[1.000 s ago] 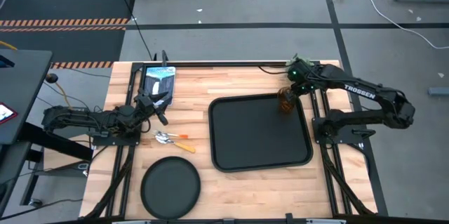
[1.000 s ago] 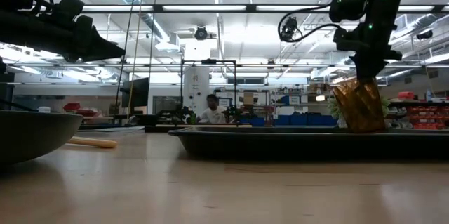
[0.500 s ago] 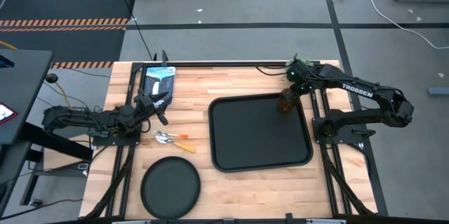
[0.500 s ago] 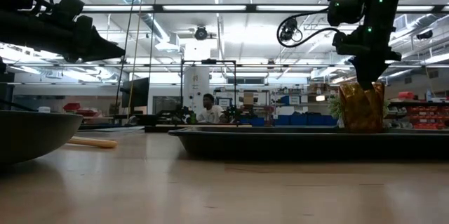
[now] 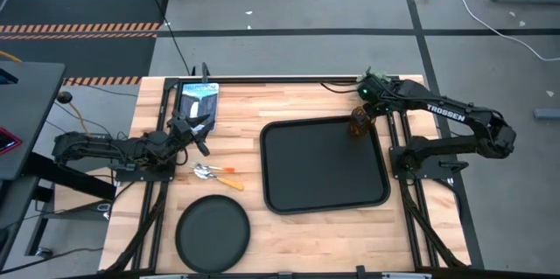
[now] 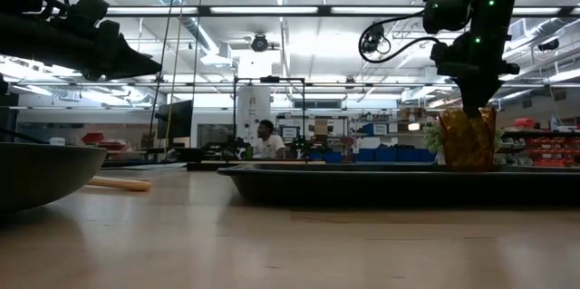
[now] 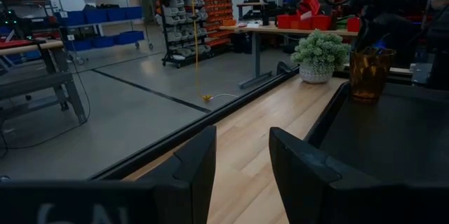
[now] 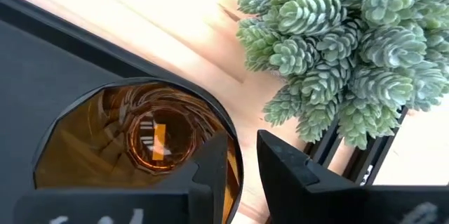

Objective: Pick and place plate/cup/fork/spoon on tray
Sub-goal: Put the yellow cup on the top right of the black tray, then put the black plate on the black tray

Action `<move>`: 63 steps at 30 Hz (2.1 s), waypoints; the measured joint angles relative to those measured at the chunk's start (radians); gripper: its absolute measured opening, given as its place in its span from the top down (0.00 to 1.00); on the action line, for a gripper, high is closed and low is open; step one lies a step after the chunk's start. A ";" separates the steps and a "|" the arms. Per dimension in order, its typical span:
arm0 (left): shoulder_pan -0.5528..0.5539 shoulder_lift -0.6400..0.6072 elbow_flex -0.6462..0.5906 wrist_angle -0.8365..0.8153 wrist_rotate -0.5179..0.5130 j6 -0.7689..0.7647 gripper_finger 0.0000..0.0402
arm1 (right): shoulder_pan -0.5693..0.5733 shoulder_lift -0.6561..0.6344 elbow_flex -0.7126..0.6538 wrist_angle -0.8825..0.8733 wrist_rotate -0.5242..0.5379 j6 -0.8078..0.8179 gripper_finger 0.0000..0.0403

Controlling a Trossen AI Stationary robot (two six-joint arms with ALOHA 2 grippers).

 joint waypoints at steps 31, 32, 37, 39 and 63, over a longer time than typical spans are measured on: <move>0.000 0.075 0.059 -0.282 0.572 -0.351 0.66 | 0.391 0.243 0.152 0.703 -0.138 -0.194 0.78; 0.000 0.097 0.075 -0.314 0.572 -0.360 0.66 | 0.405 0.264 0.152 0.733 -0.138 -0.205 0.78; 0.001 0.219 0.140 -0.412 0.568 -0.399 0.67 | 0.450 0.360 0.152 0.856 -0.138 -0.234 0.78; 0.001 0.261 0.156 -0.454 0.575 -0.425 0.67 | 0.459 0.394 0.169 0.854 -0.138 -0.235 0.78; -0.001 0.506 0.306 -0.628 0.785 -0.527 0.67 | 0.595 0.663 0.428 0.817 -0.212 -0.287 0.78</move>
